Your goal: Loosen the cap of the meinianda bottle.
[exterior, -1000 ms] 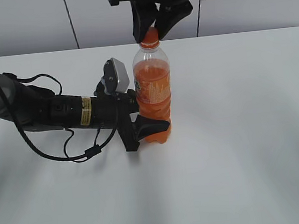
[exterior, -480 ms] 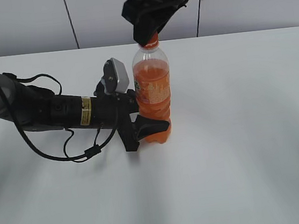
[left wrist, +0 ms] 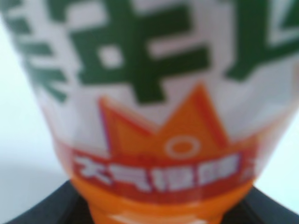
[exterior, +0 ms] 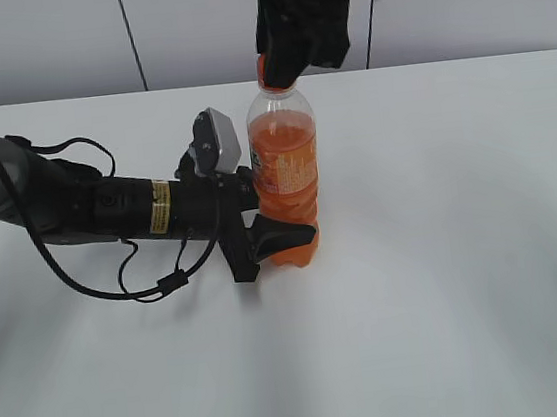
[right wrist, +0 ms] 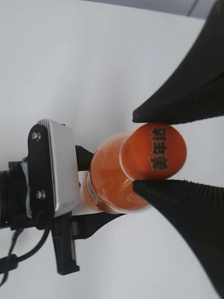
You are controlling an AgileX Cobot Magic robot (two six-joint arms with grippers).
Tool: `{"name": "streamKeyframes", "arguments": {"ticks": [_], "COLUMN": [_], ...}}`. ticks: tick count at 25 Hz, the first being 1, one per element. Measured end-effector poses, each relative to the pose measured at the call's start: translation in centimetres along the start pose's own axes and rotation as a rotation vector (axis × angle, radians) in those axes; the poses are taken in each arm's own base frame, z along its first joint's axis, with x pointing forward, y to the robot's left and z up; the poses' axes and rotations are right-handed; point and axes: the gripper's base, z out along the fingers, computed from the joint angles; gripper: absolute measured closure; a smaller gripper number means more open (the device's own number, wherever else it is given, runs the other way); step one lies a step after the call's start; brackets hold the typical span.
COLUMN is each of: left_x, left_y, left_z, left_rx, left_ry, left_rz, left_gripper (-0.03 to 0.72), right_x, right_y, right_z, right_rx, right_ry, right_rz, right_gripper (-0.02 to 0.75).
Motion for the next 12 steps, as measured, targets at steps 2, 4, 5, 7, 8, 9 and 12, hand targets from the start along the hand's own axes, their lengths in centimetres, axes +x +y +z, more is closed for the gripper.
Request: {"name": "streamKeyframes", "arguments": {"ticks": [2,4,5,7,8,9,12], "left_x": [0.0,0.0,0.0,0.0,0.0,0.0,0.0], "left_y": [0.0,-0.01,-0.01,-0.01,-0.01,-0.01,-0.01], "left_z": [0.0,0.0,0.0,0.0,0.0,0.0,0.0], "left_rx": [0.0,0.001,0.001,0.001,0.001,0.001,0.001], "left_ry": [0.0,0.0,0.0,0.0,0.0,0.0,0.0], "left_rz": [0.0,0.001,0.001,0.001,0.001,0.001,0.001], "left_gripper": [0.286,0.286,0.286,0.286,0.286,0.286,0.286], "right_x": [-0.01,-0.01,-0.01,-0.02,-0.02,-0.02,-0.03], "right_y": [0.0,0.01,0.01,0.01,0.01,0.02,0.02], "right_z": [0.0,-0.05,-0.05,-0.05,-0.05,-0.09,-0.15], "right_rx": [0.0,0.001,0.001,0.0,0.0,0.001,0.002], "right_ry": [-0.001,-0.001,-0.001,-0.002,-0.002,-0.002,-0.003], "right_rz": [-0.133,-0.215,-0.238,-0.256,-0.262,-0.264,-0.27], "right_gripper": [0.466,0.466,0.466,0.466,0.466,0.466,0.466]}}
